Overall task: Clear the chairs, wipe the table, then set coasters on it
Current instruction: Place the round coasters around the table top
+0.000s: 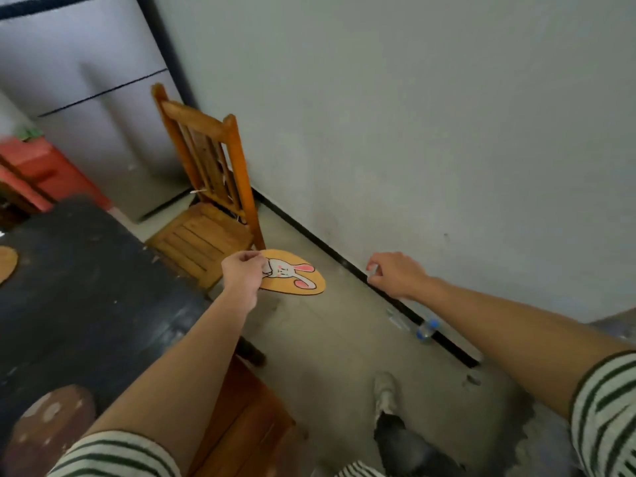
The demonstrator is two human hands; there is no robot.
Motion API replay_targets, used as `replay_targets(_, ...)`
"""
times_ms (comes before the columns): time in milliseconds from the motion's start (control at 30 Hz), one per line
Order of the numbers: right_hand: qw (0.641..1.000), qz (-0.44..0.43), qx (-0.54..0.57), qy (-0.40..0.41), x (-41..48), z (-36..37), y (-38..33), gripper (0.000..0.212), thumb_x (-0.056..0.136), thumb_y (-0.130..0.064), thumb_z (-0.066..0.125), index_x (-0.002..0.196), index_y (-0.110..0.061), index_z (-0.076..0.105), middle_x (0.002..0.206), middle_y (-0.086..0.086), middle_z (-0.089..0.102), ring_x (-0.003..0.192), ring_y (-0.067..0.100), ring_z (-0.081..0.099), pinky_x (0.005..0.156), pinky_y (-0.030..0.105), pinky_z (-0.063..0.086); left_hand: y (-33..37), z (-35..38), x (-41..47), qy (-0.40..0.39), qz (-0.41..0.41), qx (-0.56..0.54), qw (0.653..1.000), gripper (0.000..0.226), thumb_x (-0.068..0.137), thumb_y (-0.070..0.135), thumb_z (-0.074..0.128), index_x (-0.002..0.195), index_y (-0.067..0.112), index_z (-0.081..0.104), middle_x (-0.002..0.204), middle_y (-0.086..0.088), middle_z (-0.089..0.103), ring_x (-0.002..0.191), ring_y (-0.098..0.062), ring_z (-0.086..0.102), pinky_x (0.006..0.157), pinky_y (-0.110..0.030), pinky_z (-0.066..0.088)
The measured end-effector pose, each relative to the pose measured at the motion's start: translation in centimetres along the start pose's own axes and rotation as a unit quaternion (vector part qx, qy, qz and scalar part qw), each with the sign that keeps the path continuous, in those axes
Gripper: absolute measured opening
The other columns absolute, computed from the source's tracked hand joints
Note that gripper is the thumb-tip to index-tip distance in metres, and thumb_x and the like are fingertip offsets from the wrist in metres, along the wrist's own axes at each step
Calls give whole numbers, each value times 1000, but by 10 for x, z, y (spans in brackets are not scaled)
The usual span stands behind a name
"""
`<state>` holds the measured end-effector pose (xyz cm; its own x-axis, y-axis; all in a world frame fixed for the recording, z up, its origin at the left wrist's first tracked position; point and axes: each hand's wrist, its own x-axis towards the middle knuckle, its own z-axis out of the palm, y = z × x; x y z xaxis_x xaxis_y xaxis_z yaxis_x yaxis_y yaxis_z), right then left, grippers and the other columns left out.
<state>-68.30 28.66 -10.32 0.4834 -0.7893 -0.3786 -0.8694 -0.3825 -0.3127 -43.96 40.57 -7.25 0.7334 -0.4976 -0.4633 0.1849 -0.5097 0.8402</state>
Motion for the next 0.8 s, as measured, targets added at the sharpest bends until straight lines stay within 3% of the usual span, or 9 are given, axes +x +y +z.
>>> replay_targets(233,994,-94,-32,-52,121,-42,-14,24,88,-29,57,111,-23,64,117,4,64,105,27,59,82,31,45,25,28,44,96,-47,-39,993,13,97,17,57,108,17,65,97,-7,66,86,-20,68,77,-34,58)
replay_targets(367,982,-161,-33,-91,169,-53,-51,21,90,-28,58,106,-17,64,107,4,65,98,24,61,78,31,47,28,21,53,150,-74,-62,984,13,97,18,57,106,16,65,99,-6,66,89,-22,69,78,-35,58)
replay_targets(500,968,-213,-4,-134,208,-46,-117,13,91,-30,63,102,-22,63,99,-2,65,88,15,63,79,33,54,32,-3,73,204,-108,-100,968,8,98,19,56,100,20,64,99,-8,67,92,-26,71,84,-41,60)
replay_targets(600,959,-226,27,-167,226,-32,-162,7,92,-29,64,95,-24,62,94,-1,66,83,15,65,80,37,57,31,-21,91,224,-123,-123,959,8,98,19,55,104,20,61,97,-9,67,87,-24,72,82,-40,60)
replay_targets(700,951,-218,61,-212,248,-21,-203,16,93,-33,61,99,-18,64,92,2,68,81,16,67,75,35,59,36,-42,123,238,-117,-134,955,12,99,19,53,108,17,60,94,-9,67,76,-18,70,77,-35,59)
replay_targets(800,941,-170,99,-276,268,-21,-237,27,97,-37,55,102,-12,64,90,5,69,78,18,67,67,31,57,45,-58,153,250,-124,-152,948,15,100,18,50,110,15,61,95,-10,66,79,-20,69,79,-38,59)
